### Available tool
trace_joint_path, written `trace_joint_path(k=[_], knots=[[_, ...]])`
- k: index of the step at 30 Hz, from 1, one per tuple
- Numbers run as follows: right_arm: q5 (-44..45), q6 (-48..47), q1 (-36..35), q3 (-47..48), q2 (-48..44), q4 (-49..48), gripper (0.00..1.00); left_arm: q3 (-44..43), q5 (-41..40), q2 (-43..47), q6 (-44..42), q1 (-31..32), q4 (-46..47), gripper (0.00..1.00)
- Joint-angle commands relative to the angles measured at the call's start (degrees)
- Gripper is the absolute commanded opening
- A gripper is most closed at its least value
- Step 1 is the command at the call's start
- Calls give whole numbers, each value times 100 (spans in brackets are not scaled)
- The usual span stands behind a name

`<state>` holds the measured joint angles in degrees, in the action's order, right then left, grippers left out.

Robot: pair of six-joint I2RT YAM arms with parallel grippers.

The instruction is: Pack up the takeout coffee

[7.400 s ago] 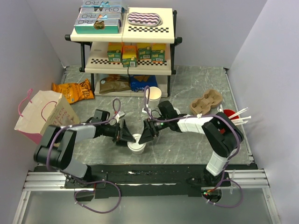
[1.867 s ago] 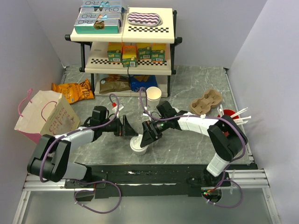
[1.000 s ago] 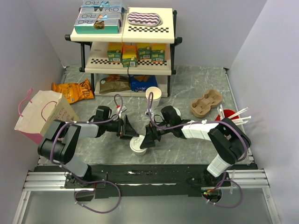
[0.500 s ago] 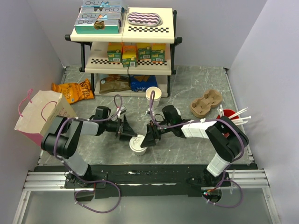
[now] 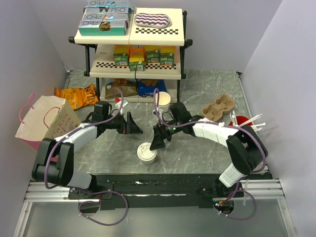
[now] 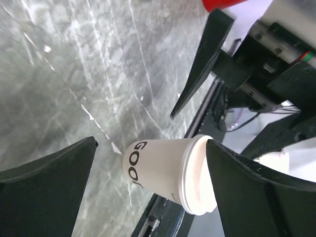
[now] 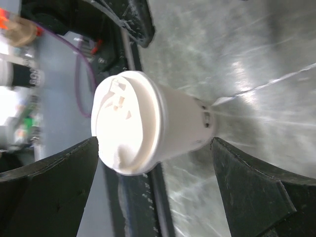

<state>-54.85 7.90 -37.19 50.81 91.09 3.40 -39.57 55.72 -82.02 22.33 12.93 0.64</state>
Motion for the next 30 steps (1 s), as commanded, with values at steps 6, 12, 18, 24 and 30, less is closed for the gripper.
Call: trace_joint_path(k=[6,12,18,24,30], knots=[[1123,-3440,46,378,-1602,2068,100,-1263,-1247,1345,-1547,-1,-1672,99],[1819,-3789,-595,105,-1401,2087,100,-1571,-1845,2250,-1548,-80,-1778,100],[2145,-3140,-869,96,-901,1647,100,-2378,-2162,2516,-1678,-466,-2444,99],[2065,-2453,-1167,-123,-689,910,100,-3135,-2540,2453,-2408,-704,-3272,99],[2312,-2065,-1300,-63,-137,337,100,-3513,-2575,2515,-2381,-1099,-3483,99]])
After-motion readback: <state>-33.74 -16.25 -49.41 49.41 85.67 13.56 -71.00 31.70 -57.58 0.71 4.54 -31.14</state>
